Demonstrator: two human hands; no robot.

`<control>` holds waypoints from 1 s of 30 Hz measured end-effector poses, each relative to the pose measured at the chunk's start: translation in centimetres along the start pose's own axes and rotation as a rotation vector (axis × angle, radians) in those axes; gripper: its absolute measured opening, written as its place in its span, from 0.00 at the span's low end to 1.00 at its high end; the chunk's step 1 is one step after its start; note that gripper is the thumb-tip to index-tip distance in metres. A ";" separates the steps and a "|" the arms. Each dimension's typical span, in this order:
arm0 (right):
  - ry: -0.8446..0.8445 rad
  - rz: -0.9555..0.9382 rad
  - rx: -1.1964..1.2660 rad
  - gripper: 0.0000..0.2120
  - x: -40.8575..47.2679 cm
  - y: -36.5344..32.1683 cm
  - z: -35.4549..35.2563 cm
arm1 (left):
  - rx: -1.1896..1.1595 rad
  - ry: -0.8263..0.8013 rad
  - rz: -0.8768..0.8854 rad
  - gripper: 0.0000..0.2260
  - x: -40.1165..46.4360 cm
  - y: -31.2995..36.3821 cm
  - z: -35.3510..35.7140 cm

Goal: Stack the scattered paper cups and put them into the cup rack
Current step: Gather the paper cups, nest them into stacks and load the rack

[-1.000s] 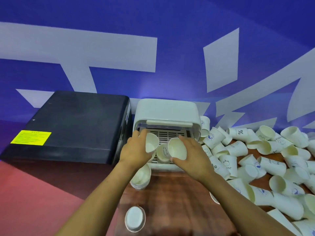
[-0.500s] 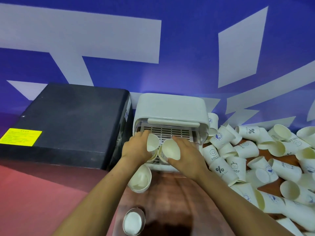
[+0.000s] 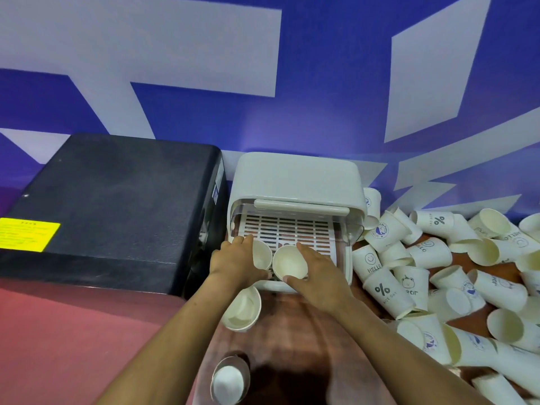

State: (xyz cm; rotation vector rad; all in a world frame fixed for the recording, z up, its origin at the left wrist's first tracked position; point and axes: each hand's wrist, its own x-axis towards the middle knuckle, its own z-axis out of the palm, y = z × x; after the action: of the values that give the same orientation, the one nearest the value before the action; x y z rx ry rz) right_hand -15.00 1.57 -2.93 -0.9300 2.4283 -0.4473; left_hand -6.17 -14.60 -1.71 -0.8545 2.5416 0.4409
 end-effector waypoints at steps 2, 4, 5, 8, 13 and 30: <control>-0.029 -0.002 0.053 0.37 0.2 0.2 0.1 | 0.009 -0.018 -0.012 0.43 0.1 0.1 -0.2; -0.069 -0.004 0.103 0.38 0.4 0.3 0.1 | 0.011 -0.037 -0.020 0.42 0.2 0.2 -0.5; -0.086 -0.006 0.115 0.38 0.5 0.3 0.0 | 0.002 -0.041 -0.020 0.41 0.2 0.2 -0.6; -0.114 0.002 0.148 0.37 0.5 0.4 -0.3 | -0.032 -0.042 -0.002 0.36 -0.2 0.2 -1.0; -0.105 0.002 0.163 0.35 -1.1 1.3 -0.8 | -0.098 0.030 0.047 0.28 -2.4 -0.3 -2.2; 0.055 0.066 0.161 0.12 -12.8 6.9 -1.3 | -0.368 0.377 0.388 0.14 -11.8 2.9 1.8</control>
State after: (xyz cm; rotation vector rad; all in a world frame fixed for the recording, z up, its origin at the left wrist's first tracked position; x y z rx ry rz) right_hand -11.16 15.45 -0.78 -0.7759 2.4227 -0.6413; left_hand 1.05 -5.76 2.90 -0.6011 3.0452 0.9731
